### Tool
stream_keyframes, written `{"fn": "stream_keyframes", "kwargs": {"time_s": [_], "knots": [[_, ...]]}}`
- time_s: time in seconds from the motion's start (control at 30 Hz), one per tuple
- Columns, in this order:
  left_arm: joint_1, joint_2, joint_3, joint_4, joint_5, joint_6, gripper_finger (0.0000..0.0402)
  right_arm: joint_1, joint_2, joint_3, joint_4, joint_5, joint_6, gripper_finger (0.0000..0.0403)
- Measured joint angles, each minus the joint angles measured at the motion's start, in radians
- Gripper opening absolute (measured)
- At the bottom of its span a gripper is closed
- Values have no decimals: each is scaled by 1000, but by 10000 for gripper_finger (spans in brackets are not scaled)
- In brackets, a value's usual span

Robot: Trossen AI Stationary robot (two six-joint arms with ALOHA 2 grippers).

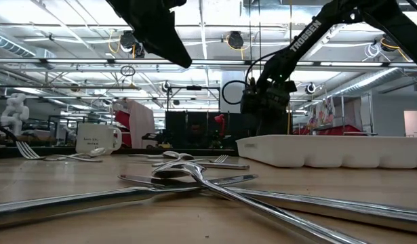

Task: Sort silverware
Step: Put the silver fork into the silverware tray

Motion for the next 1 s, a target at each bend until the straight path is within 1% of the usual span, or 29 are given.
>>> {"fn": "stream_keyframes", "kwargs": {"time_s": [0.13,0.27,0.47,0.57,0.67,0.73,0.9,1.0], "knots": [[0,0,0,-4,-1,0,114,0,0,0,-1,18,0,118],[0,0,0,-37,-10,-23,114,-1,0,26,-38,24,-10,143],[0,0,0,-53,-27,-53,114,-4,0,164,-141,35,-29,151],[0,0,0,-60,-35,-80,114,-3,0,251,-187,98,-44,151],[0,0,0,-126,-53,-169,114,-3,0,354,-255,188,-83,154],[-4,0,0,-187,-54,-230,114,-10,-5,416,-275,222,-83,155],[-37,0,0,-371,-72,-459,114,-21,-54,551,-321,243,-26,155],[-60,0,0,-498,-74,-631,114,-12,-105,578,-350,240,33,155]]}}
